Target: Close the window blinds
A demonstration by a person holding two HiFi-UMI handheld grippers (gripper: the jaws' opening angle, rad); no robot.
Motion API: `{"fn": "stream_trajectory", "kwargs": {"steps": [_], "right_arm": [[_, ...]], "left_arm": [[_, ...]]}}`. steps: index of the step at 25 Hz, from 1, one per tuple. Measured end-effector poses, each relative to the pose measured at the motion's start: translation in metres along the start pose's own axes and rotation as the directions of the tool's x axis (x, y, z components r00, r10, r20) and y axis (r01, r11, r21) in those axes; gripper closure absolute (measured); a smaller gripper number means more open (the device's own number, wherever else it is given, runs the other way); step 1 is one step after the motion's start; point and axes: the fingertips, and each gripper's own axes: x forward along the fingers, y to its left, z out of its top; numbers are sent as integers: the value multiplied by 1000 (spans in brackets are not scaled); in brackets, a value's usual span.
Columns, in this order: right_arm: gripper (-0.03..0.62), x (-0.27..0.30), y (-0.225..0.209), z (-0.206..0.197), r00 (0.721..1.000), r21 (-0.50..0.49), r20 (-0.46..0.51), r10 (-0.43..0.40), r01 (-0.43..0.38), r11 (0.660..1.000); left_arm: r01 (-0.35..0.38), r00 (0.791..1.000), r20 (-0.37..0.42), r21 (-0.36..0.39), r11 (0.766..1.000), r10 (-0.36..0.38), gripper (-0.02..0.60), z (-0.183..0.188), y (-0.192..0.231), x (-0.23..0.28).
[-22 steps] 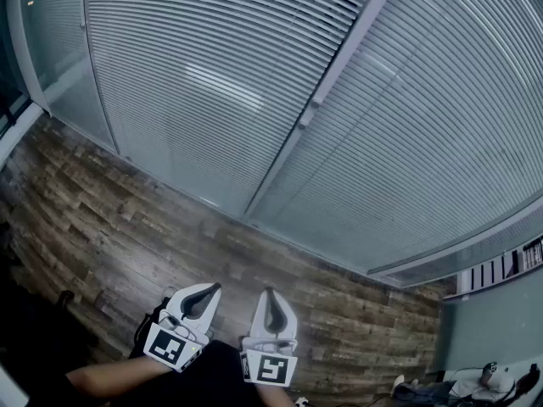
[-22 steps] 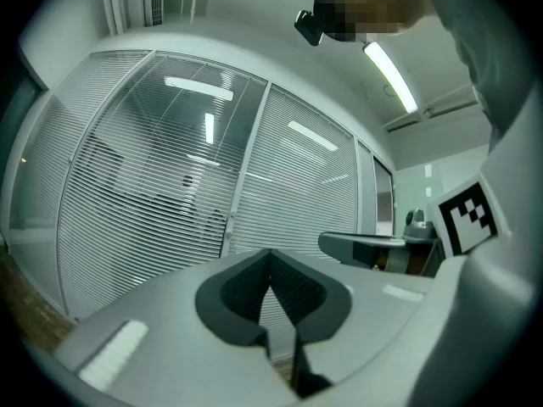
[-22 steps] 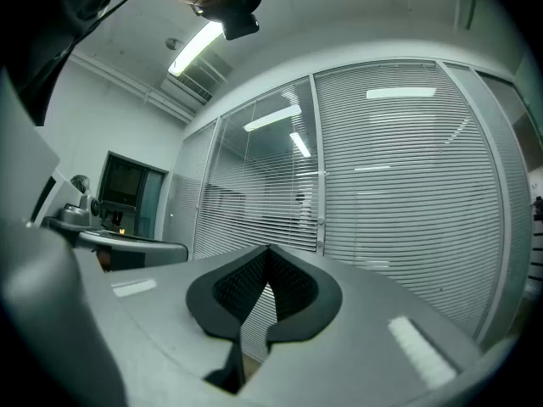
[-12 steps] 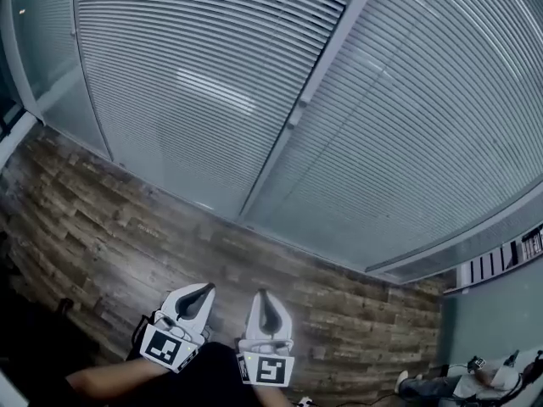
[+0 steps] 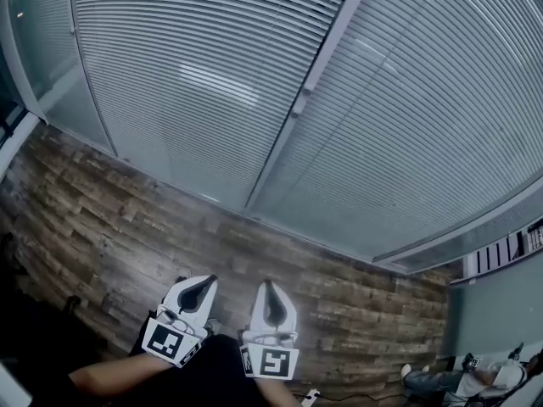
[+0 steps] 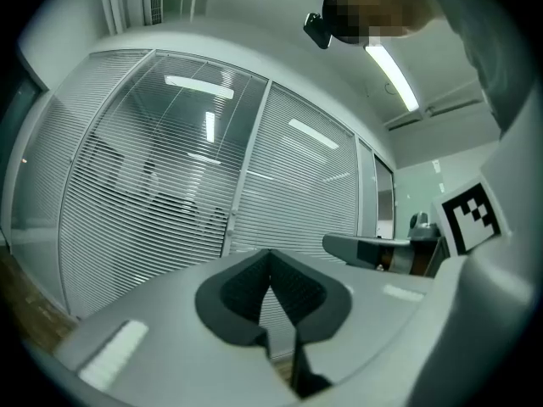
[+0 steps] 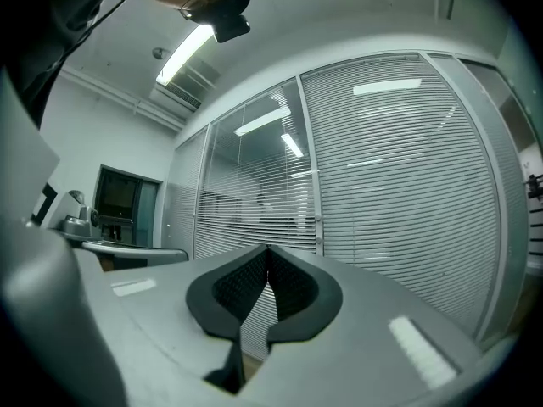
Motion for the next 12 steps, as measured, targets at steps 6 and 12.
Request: {"fn": "stream_trajectory", "kwargs": {"steps": [6,12], "right_arm": [[577,6,-1,-10,999,-7,-31,-11,11,1000],[577,31,-16,-12,997,-7,-54,-55,54,998]], "left_arm": [[50,999,-11,-11,999,-51,581,-7,0,12],[132,991,-18,-16,991,-132,581,-6,3,44]]}}
